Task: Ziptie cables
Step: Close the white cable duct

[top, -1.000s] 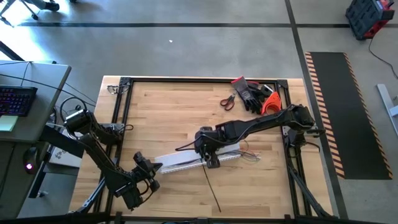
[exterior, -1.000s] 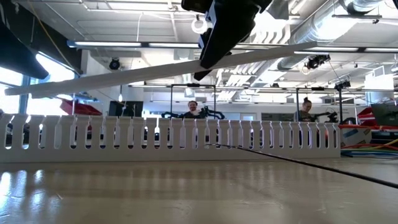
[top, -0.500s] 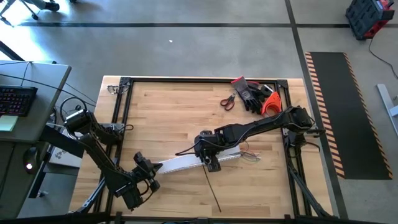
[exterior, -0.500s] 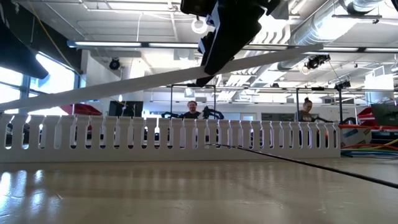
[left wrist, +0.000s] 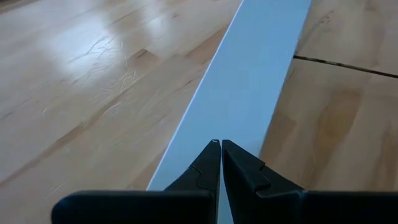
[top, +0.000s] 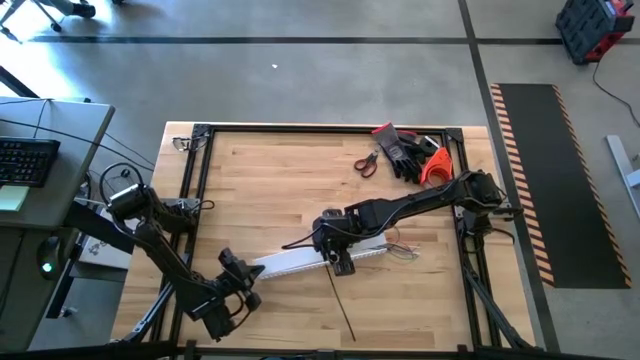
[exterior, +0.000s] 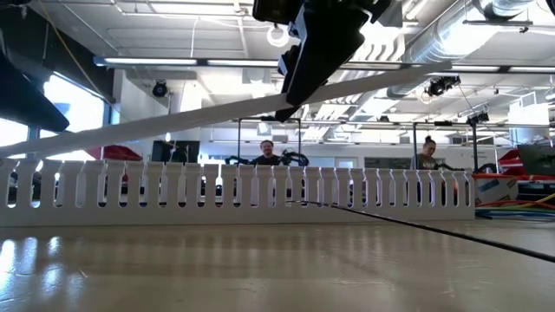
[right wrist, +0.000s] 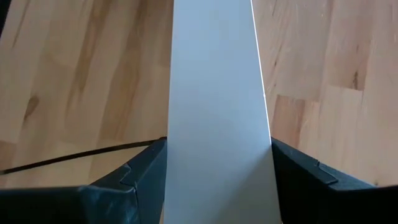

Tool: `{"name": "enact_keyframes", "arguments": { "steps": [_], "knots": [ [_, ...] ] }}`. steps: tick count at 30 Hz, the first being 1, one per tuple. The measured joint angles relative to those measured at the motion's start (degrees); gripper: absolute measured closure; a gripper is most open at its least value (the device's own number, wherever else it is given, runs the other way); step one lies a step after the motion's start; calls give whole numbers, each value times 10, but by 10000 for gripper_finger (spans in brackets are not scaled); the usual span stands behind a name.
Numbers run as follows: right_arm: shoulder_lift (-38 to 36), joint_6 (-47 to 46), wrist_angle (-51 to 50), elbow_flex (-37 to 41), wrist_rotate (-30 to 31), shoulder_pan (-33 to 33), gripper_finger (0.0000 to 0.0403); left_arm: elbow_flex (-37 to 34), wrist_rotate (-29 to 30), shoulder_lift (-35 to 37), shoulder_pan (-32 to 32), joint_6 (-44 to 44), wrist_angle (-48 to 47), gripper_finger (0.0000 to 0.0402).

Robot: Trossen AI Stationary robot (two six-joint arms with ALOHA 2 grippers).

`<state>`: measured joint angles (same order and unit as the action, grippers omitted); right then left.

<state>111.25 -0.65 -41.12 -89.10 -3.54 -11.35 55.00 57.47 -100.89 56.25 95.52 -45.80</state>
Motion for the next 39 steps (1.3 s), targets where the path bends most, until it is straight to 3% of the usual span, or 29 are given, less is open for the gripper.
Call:
{"name": "enact_keyframes", "arguments": {
  "steps": [15,26,39],
  "knots": [
    [13,-5,-6,0,-2,0,192,0,0,-18,-5,4,6,402],
    [8,-19,-3,-1,-1,5,192,10,3,47,-5,-2,-68,402],
    [8,-21,6,-1,1,5,192,10,1,44,-9,-3,-70,402]
  ]
}}
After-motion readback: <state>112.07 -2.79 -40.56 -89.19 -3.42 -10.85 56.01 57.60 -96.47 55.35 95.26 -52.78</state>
